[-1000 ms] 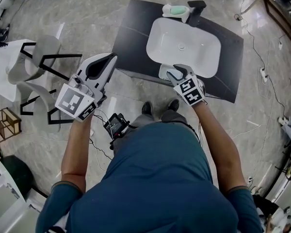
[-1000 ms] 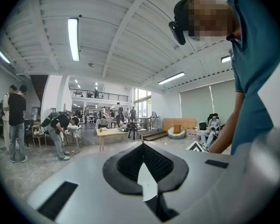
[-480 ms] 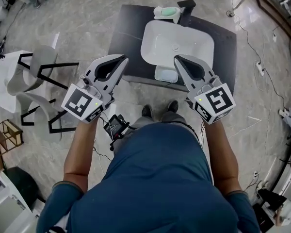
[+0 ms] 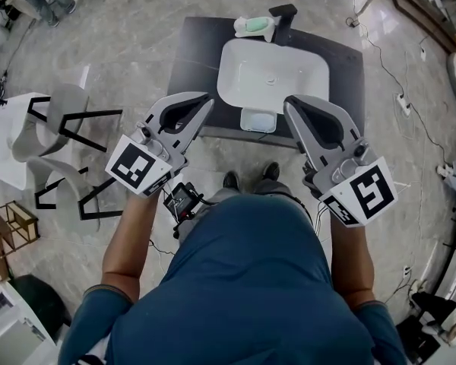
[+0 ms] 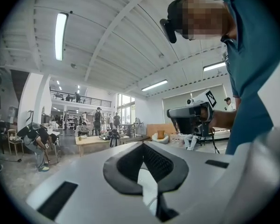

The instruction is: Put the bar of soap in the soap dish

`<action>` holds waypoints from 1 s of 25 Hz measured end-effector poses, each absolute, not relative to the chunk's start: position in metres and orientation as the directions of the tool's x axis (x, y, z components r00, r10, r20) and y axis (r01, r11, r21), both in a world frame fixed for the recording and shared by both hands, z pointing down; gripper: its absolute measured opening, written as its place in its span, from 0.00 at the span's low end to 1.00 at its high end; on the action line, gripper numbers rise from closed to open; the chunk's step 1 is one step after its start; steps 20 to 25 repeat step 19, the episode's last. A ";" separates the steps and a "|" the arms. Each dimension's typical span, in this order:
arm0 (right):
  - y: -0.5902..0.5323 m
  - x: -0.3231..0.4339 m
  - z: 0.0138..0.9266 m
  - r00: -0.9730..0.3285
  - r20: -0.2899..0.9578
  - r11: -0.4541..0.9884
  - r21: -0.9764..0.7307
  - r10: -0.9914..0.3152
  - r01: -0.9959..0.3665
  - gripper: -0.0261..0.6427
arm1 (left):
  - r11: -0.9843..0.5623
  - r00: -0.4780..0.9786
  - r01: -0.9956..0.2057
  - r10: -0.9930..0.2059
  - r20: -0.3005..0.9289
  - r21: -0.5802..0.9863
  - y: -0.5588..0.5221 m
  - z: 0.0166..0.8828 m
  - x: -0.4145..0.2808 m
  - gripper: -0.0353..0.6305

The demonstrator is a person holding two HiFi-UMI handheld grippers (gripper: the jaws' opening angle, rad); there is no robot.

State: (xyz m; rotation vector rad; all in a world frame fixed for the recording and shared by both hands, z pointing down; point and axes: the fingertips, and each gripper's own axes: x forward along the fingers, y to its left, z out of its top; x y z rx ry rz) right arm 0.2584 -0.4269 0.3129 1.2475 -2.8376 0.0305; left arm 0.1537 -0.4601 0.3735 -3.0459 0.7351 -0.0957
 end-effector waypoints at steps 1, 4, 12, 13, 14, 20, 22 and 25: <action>-0.425 0.259 0.310 -0.672 0.044 0.672 0.000 -0.740 -0.740 0.06 | -0.892 0.890 -0.452 -0.452 0.057 -0.023 -0.459 0.373 0.155 0.06; -0.420 0.262 0.307 -0.662 0.040 0.662 0.004 -0.749 -0.749 0.06 | -0.898 0.897 -0.439 -0.440 0.053 -0.026 -0.455 0.373 0.158 0.06; -0.413 0.263 0.309 -0.649 0.045 0.650 0.000 -0.759 -0.760 0.06 | -0.898 0.892 -0.440 -0.440 0.104 -0.017 -0.450 0.379 0.159 0.06; -0.413 0.264 0.309 -0.648 0.047 0.648 0.000 -0.760 -0.761 0.06 | -0.897 0.892 -0.441 -0.440 0.105 -0.018 -0.449 0.379 0.159 0.06; -0.412 0.264 0.310 -0.646 0.049 0.647 -0.001 -0.761 -0.762 0.06 | -0.899 0.893 -0.438 -0.437 0.108 -0.018 -0.448 0.380 0.160 0.06; -0.410 0.268 0.311 -0.643 0.058 0.644 -0.004 -0.763 -0.765 0.06 | -0.911 0.910 -0.411 -0.412 0.049 -0.015 -0.443 0.373 0.166 0.06; -0.410 0.268 0.311 -0.643 0.058 0.644 -0.004 -0.763 -0.765 0.06 | -0.911 0.910 -0.411 -0.412 0.049 -0.015 -0.443 0.373 0.166 0.06; -0.410 0.268 0.311 -0.643 0.058 0.644 -0.004 -0.763 -0.765 0.06 | -0.911 0.910 -0.411 -0.412 0.049 -0.015 -0.443 0.373 0.166 0.06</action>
